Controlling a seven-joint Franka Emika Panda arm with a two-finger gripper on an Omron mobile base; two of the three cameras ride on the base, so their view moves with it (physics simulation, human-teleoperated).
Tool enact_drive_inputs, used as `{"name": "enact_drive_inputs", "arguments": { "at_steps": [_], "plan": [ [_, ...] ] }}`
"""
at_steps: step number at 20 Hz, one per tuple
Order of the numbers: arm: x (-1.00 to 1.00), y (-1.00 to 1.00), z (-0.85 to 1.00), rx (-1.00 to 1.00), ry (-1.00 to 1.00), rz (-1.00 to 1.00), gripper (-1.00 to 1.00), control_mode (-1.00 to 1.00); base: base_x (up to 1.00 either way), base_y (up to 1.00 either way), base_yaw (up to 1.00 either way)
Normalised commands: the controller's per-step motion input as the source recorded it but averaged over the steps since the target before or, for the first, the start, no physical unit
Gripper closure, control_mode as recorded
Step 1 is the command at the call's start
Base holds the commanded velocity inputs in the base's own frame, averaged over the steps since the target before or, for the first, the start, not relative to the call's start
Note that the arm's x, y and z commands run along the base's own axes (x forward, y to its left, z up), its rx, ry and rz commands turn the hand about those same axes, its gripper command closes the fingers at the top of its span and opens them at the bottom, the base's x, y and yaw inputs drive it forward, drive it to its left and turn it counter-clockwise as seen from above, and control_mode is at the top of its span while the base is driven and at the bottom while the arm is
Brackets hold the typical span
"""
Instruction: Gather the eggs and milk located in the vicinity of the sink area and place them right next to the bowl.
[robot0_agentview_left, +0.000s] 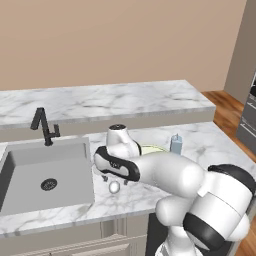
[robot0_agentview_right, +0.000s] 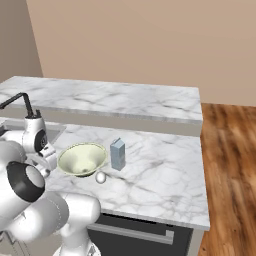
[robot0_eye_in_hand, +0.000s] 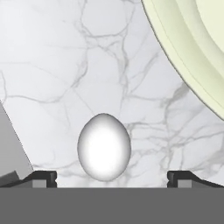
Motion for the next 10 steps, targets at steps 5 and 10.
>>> {"name": "enact_drive_inputs", "arguments": {
  "at_steps": [5,10],
  "plan": [
    [0.03,0.02,-0.06,0.0,0.0,-0.01,-1.0,-1.0,0.0,0.0,0.0],
    [-0.15,0.0,-0.18,0.0,0.0,0.0,-1.0,-1.0,0.0,0.0,0.0]
  ]
}}
